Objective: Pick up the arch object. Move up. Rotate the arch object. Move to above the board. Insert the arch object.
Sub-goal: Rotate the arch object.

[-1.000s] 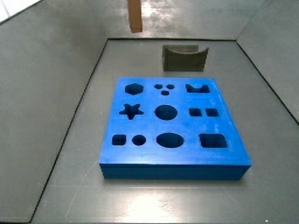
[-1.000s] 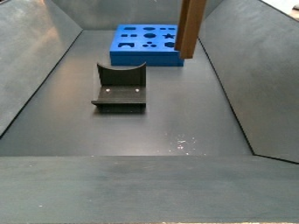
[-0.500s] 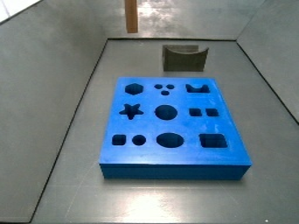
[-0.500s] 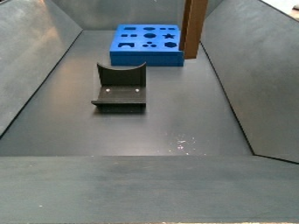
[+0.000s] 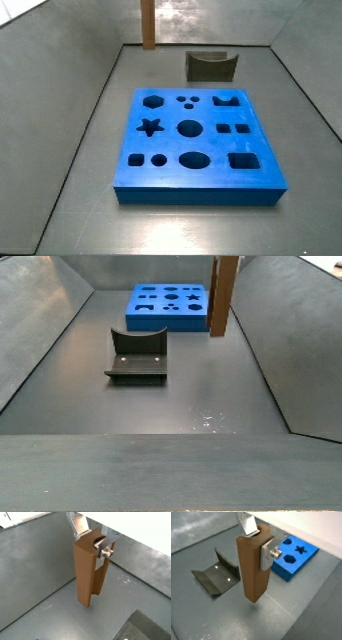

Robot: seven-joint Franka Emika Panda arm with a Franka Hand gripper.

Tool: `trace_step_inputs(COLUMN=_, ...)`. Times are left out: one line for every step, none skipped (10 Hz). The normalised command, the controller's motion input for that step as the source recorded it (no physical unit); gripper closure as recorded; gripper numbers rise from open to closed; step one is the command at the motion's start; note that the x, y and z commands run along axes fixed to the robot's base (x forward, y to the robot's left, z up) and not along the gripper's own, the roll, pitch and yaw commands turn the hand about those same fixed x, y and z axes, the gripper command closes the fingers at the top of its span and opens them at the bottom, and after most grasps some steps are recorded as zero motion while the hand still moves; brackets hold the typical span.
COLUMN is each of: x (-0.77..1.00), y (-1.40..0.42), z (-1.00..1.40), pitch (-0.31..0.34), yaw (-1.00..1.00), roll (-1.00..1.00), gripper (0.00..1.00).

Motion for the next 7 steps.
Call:
trace_step_inputs(x=0.02, y=0.0, z=-1.0, pitch=-0.048, yaw=-0.04, roll=-0.03, gripper=1.0)
trace_step_inputs(x=0.02, y=0.0, z=-1.0, pitch=-0.055, yaw=-0.03, roll=-0.02, gripper=1.0)
trace_step_inputs(x=0.03, y=0.01, z=-1.0, pitch=-0.054, yaw=-0.03, roll=-0.02, gripper=1.0)
trace_step_inputs(x=0.03, y=0.01, z=-0.87, pitch=-0.049, yaw=-0.03, roll=-0.02, gripper=1.0)
trace_step_inputs(x=0.03, y=0.01, z=-0.66, pitch=-0.049, yaw=-0.03, roll=-0.02, gripper=1.0)
trace_step_inputs(x=0.02, y=0.01, z=-0.51, pitch=-0.05, yaw=-0.03, roll=-0.02, gripper=1.0)
trace_step_inputs(x=0.02, y=0.01, z=-0.31, pitch=-0.053, yaw=-0.02, roll=-0.02, gripper=1.0)
